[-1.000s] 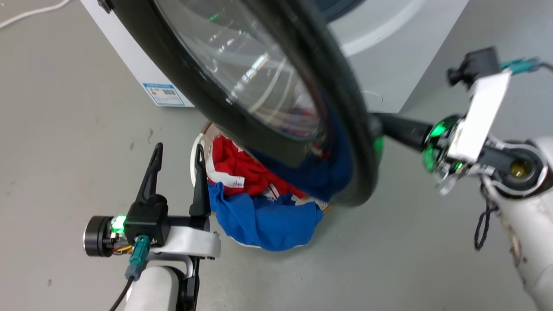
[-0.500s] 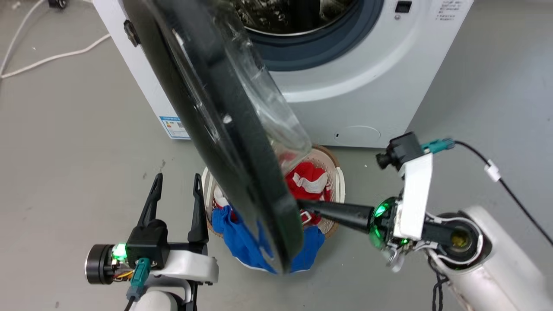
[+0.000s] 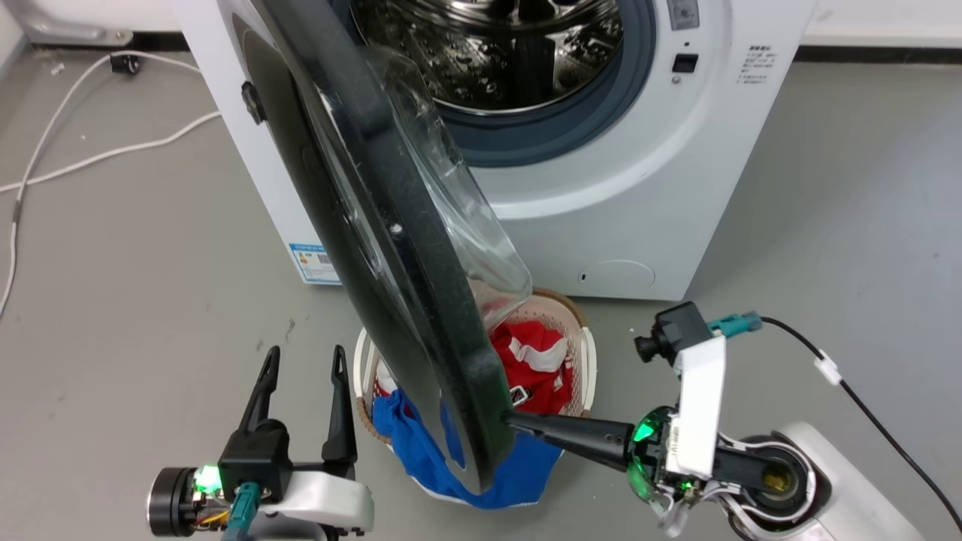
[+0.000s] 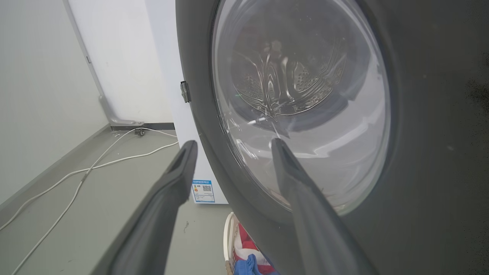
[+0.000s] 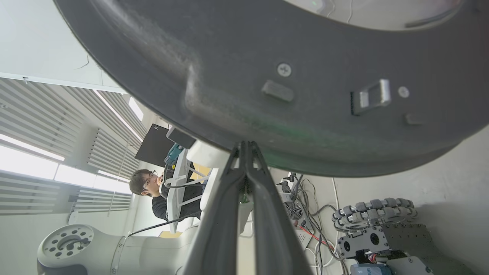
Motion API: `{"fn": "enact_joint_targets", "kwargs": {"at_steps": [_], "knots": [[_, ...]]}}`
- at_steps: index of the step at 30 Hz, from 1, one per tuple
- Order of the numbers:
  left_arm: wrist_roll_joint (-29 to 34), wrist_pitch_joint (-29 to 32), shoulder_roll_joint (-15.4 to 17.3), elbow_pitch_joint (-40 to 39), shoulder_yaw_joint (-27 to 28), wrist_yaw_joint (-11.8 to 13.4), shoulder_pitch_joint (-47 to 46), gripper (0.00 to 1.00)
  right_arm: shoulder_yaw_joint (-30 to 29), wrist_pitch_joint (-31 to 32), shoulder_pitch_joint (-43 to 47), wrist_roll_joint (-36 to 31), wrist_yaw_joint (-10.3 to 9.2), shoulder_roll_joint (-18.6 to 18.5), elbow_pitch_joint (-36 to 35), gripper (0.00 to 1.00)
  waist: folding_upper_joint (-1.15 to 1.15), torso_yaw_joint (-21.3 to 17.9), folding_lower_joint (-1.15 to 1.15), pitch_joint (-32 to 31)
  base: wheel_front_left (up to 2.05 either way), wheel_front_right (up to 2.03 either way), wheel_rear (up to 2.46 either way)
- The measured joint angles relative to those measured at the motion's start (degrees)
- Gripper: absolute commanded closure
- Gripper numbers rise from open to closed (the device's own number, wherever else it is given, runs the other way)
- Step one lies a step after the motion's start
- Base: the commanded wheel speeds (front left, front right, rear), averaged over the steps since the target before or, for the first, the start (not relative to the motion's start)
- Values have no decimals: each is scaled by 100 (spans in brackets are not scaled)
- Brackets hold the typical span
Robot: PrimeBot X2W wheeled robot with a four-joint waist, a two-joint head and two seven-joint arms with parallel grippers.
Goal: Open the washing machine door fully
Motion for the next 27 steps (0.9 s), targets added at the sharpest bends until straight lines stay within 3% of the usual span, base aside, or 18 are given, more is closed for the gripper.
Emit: {"fn": "enact_joint_targets", "kwargs": {"at_steps": [8,12,13,20,25,27], "knots": [[16,0,-1,-7,77,-37,149,0,-501,-716,432,-167,0,-187,-394,100,0,-55,0,-279,0,0,0],[15,0,1,-32,104,-36,280,0,-916,-1444,676,-556,0,-198,-749,100,0,-107,0,-406,0,0,0],[15,0,0,-44,116,-43,346,0,-1260,-2180,814,-1050,0,-194,-992,100,0,-141,0,-481,0,0,0],[15,0,0,-88,131,-43,400,0,-1873,-4326,1204,-2754,0,-224,-950,100,0,-177,0,-564,0,0,0],[19,0,0,-104,182,-44,466,0,-1998,-5389,1439,-4593,1,-419,-781,100,0,-218,0,-615,0,0,0],[37,0,-1,-115,194,-44,489,0,-2274,-5538,1548,-5382,1,-261,-694,100,0,-232,0,-641,0,0,0]]}}
